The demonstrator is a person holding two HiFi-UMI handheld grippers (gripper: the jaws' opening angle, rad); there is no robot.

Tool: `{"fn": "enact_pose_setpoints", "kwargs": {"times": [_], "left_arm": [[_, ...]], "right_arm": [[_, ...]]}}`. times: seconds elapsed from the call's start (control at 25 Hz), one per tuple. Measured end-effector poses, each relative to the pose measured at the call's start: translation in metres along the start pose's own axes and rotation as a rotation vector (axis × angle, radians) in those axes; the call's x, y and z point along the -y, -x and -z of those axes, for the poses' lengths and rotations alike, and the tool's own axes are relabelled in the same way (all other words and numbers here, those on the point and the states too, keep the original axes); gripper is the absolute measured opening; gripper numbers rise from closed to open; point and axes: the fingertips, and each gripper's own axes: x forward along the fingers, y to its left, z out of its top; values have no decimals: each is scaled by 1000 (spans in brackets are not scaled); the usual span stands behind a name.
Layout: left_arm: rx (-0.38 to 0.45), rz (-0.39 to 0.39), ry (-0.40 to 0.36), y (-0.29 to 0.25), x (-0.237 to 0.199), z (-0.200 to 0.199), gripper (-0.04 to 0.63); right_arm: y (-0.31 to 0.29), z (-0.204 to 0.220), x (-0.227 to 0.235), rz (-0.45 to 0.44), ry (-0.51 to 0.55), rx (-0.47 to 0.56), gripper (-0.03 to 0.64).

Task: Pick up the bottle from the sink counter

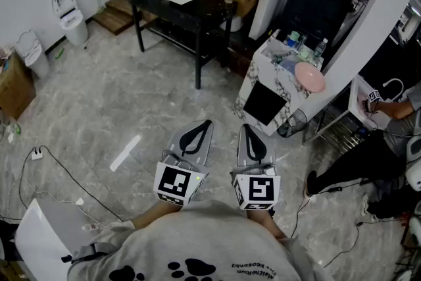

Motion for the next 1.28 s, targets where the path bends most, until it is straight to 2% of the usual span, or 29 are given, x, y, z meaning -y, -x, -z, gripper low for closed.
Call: {"fn": "enact_pose_setpoints", "kwargs": {"times": [0.48, 0.88, 1.28], "left_arm": [[7, 22, 8, 19, -27, 7, 2], [2, 26, 28, 14, -37, 18, 2], [1, 15, 35, -63, -65, 28, 2]], "right_arm": [[-11, 3, -36, 16, 0, -2, -2], [-23, 7, -38, 16, -14, 22, 0], [-94, 23, 6, -19, -29, 20, 0]]}}
